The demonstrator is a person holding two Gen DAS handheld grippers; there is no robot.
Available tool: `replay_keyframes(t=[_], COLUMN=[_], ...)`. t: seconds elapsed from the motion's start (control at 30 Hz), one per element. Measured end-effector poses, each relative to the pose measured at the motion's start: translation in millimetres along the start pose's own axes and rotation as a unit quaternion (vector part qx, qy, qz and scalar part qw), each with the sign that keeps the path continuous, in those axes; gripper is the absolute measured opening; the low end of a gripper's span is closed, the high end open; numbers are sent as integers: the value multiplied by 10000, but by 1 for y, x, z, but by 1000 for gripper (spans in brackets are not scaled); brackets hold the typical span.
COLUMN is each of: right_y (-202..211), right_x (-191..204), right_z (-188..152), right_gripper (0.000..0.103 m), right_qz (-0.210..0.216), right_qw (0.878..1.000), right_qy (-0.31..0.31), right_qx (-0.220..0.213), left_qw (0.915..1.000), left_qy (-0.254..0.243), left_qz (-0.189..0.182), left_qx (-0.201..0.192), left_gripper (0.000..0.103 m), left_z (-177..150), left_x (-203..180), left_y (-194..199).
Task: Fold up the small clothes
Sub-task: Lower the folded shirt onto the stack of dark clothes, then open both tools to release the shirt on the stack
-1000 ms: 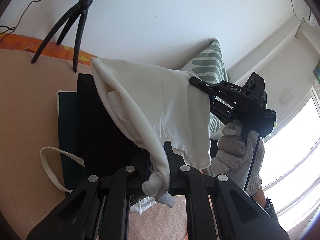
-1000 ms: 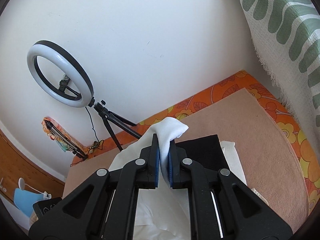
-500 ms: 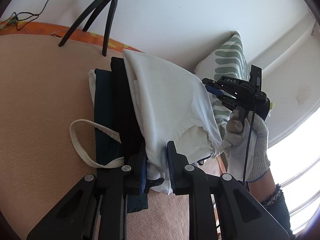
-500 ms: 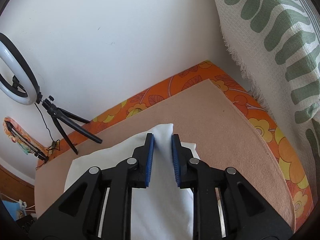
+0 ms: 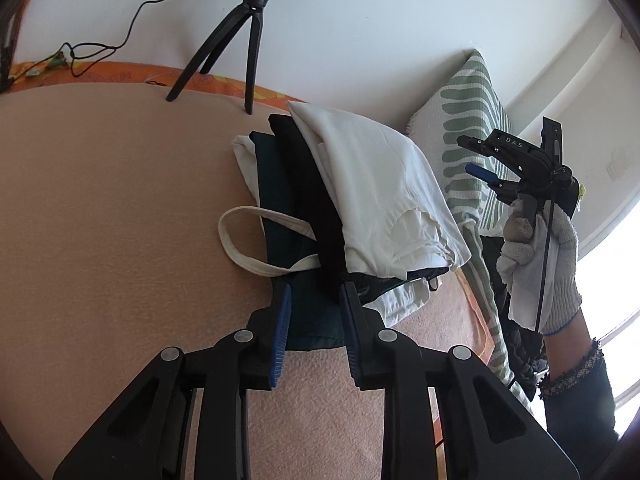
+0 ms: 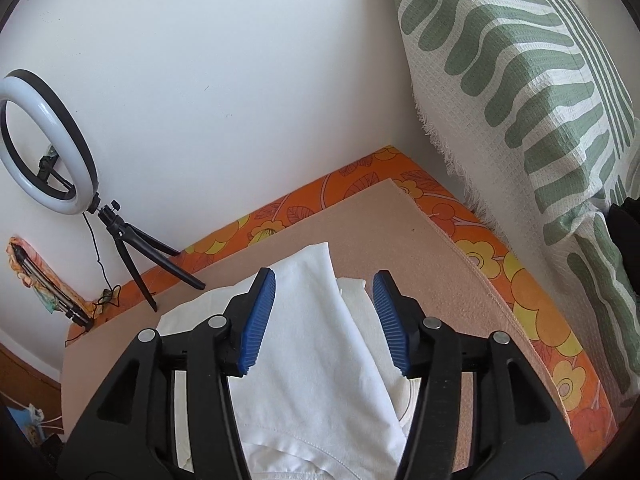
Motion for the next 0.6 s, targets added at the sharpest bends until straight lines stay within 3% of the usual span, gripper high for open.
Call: replay_keyframes(t=[0.1, 0.23, 0.3, 0.43, 0.6], right_y=[16, 36, 44, 59, 75], right_x=[9, 26, 35, 51, 69], right_z=[-7, -20, -28, -47, -80], right_gripper=[57, 64, 64, 65, 78], right_qz=[-9, -99, -51, 28, 68], right_qw=[9999, 9992, 9989, 9985, 9979], right_qy=[92, 370, 465, 534, 631], right_qx=[-49, -99, -87, -94, -134], left_qw=[9998, 9985, 9977, 9961, 9915], left_qy=[-182, -400, -459, -578, -856], left_qz=[53, 181, 263, 337, 585], left_qx=[-116, -341, -432, -575, -787], left_gripper=[39, 43, 53, 57, 65], left_z=[-4, -8, -10, -16, -25], left_x=[-2, -3, -3, 0, 4], left_y=[15, 37, 47, 65, 86])
Point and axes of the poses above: each gripper's, at about its wrist camera, not at the fingertips, and y roughly against the way its jaws point, x to its left, z to its top, the point moved 3 cm from there along -y, roughly the way its jaws point, and after that the axes turned 11 degrees about z, right-handed, at the moved point
